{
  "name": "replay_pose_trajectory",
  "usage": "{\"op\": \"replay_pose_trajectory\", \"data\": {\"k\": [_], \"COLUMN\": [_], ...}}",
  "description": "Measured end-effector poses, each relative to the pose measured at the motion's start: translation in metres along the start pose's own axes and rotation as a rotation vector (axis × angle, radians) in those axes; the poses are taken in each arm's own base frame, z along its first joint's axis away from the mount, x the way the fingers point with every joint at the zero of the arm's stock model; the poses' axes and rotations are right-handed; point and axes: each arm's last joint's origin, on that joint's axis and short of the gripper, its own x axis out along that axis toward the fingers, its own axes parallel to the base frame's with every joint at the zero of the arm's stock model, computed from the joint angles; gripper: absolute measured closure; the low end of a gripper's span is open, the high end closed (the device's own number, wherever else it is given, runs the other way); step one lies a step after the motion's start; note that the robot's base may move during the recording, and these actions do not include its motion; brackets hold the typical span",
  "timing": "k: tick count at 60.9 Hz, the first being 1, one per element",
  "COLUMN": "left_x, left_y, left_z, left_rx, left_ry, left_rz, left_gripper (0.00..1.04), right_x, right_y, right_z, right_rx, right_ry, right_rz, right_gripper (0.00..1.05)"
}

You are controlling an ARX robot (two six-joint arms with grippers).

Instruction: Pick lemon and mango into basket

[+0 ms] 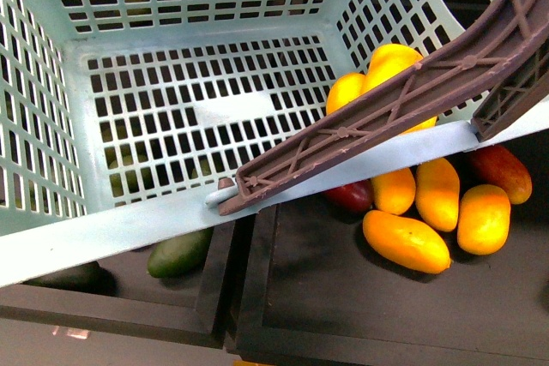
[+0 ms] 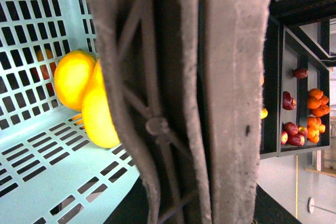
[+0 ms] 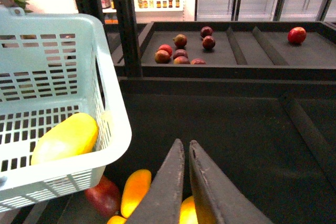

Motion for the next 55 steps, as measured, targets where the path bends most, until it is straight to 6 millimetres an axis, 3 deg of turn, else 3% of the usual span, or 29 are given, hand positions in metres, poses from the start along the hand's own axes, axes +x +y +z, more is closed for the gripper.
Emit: {"op": "replay_pose_trajectory", "data": {"k": [32, 55], "left_x": [0.0001, 0.0006], "left_y": [-0.0002, -0.0024], "left_z": [-0.0002, -0.0028], "left_rx": [0.000, 0.002], "left_ry": [0.000, 0.018], "left_rz": [0.000, -0.014], "left_gripper": [0.88, 0.88], "right_x": [-0.0001, -0.0002], "right_y": [-0.0001, -0.0001], "right_z": [0.0000, 0.0000], "right_rx": [0.000, 0.000], "right_ry": [-0.001, 0.000], "right_rz": [-0.003, -0.002], "right_gripper": [0.10, 0.09]}}
